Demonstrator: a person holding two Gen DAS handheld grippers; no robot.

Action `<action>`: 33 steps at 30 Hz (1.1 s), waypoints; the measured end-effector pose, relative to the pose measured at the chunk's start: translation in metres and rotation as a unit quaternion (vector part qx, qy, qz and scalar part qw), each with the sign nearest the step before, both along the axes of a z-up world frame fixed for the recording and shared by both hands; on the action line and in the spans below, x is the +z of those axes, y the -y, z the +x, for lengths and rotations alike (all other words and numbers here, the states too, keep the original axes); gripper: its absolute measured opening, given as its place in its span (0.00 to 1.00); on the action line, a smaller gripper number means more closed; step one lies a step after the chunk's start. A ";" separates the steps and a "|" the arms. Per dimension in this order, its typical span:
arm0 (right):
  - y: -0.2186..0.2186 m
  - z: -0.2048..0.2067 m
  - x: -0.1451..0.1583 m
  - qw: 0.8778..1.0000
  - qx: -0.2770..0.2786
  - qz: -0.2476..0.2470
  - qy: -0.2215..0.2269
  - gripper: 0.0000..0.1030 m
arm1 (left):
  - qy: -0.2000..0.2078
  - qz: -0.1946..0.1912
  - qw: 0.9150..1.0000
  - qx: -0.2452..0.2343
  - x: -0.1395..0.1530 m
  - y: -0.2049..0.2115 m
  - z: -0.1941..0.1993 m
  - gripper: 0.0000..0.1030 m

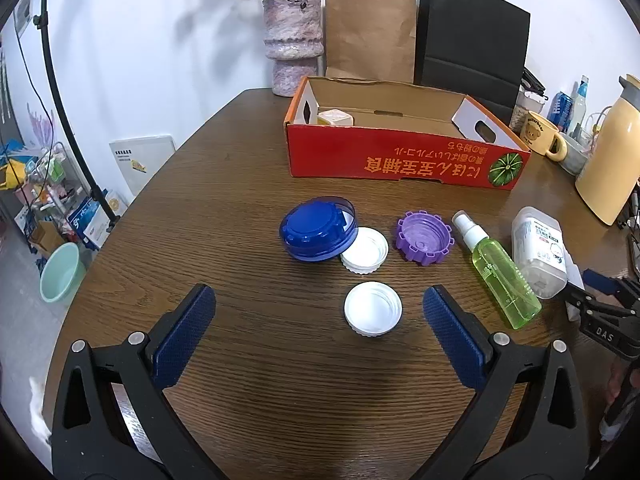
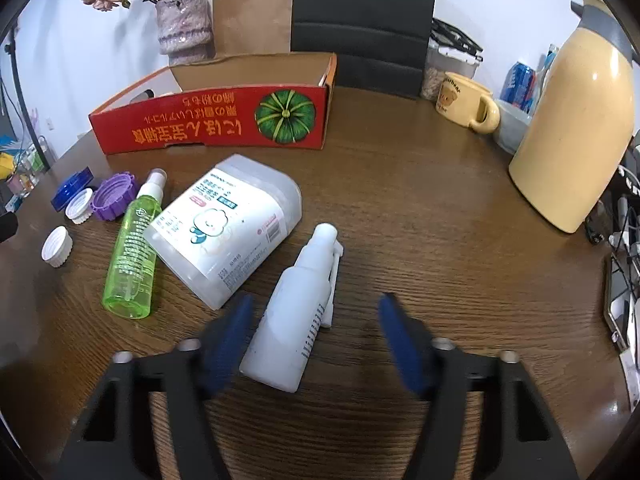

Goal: Organize rigid objects
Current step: 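Move the right tool to the white spray bottle and grasp it, then lower the left tool onto the white cap and grasp it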

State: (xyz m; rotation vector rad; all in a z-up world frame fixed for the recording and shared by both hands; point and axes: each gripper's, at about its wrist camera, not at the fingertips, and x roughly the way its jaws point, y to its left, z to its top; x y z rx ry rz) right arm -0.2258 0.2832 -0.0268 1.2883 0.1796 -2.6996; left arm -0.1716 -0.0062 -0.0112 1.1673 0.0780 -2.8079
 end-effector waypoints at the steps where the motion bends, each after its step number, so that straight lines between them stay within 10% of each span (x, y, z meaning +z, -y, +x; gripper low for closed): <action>1: 0.000 -0.002 -0.002 1.000 0.004 -0.007 0.005 0.53 | 0.001 0.001 1.000 -0.001 -0.001 0.000 0.000 1.00; 8: -0.002 0.000 -0.004 1.000 0.004 -0.020 -0.005 0.30 | 0.011 0.000 1.000 -0.004 -0.007 -0.006 -0.003 1.00; 25: -0.003 0.014 0.013 0.998 -0.005 -0.029 -0.061 0.30 | 0.052 -0.004 0.999 -0.006 -0.043 -0.017 -0.020 0.98; 33: 0.002 0.018 0.015 0.997 0.000 -0.029 -0.071 0.30 | 0.062 0.001 0.998 0.000 -0.051 -0.015 -0.024 0.79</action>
